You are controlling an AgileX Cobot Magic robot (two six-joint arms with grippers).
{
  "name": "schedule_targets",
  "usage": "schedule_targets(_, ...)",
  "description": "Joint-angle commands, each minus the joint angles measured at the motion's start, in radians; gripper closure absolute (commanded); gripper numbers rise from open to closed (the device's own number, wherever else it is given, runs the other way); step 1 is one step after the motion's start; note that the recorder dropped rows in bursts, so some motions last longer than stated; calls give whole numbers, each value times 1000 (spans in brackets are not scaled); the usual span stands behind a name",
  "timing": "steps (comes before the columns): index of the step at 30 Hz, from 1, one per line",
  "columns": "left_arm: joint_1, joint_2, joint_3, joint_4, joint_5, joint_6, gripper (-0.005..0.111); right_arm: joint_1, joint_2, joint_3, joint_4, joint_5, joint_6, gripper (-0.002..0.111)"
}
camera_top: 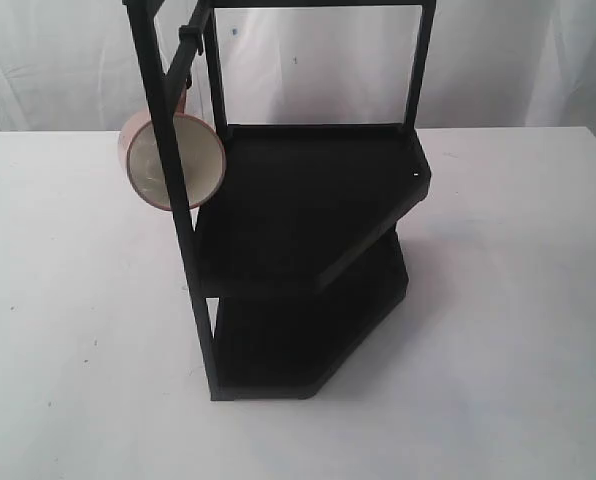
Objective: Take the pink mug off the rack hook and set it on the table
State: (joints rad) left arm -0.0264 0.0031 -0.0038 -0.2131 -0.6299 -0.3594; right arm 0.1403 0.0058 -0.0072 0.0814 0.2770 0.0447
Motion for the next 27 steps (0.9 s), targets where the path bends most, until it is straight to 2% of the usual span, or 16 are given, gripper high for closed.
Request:
schedule_targets(1, 2, -3, 4, 55, 58, -53, 54, -4, -6, 7, -3, -13, 4, 108)
schedule_targets(6, 2, -3, 4, 134, 63, -225, 55, -4, -6, 7, -3, -14, 4, 108)
schedule_targets(9, 2, -3, -30, 354, 184, -462, 70, -4, -6, 7, -3, -14, 4, 108)
schedule_targets(11, 2, -3, -106, 673, 320, -758, 80, -4, -6, 7, -3, -14, 4, 108)
schedule_targets(13, 2, -3, -173, 1040, 372, -1076, 81, -4, -6, 7, -3, -14, 4, 108)
schedule_targets(14, 2, -3, -209, 1219, 370, -1234, 81, -4, -6, 7, -3, -14, 4, 108)
schedule_targets(15, 2, -3, -275, 1547, 349, -1497, 81, -4, -6, 7, -3, -13, 4, 108)
schedule_targets(16, 2, 7, -312, 1730, 328, -1657, 81, -4, -6, 7, -3, -13, 4, 108)
schedule_targets(17, 2, 61, -373, 1951, 235, -1760, 81, -4, -6, 7, -3, -13, 4, 108)
schedule_targets(19, 2, 170, -446, 1957, 110, -1760, 81, -4, -6, 7, -3, -13, 4, 108)
schedule_targets(20, 2, 211, -466, 1957, 97, -1760, 81, -4, -6, 7, -3, -13, 4, 108)
schedule_targets(22, 2, 321, -505, 1957, 154, -1760, 81, -4, -6, 7, -3, -13, 4, 108)
schedule_targets(24, 2, 449, -521, 1957, 326, -1747, 81, -4, -6, 7, -3, -15, 23, 108)
schedule_targets(25, 2, 480, -521, 1957, 369, -1743, 82, -4, -6, 7, -3, -15, 19, 108)
schedule_targets(27, 2, 551, -521, 1957, 385, -1728, 89, -4, -6, 7, -3, -15, 19, 108)
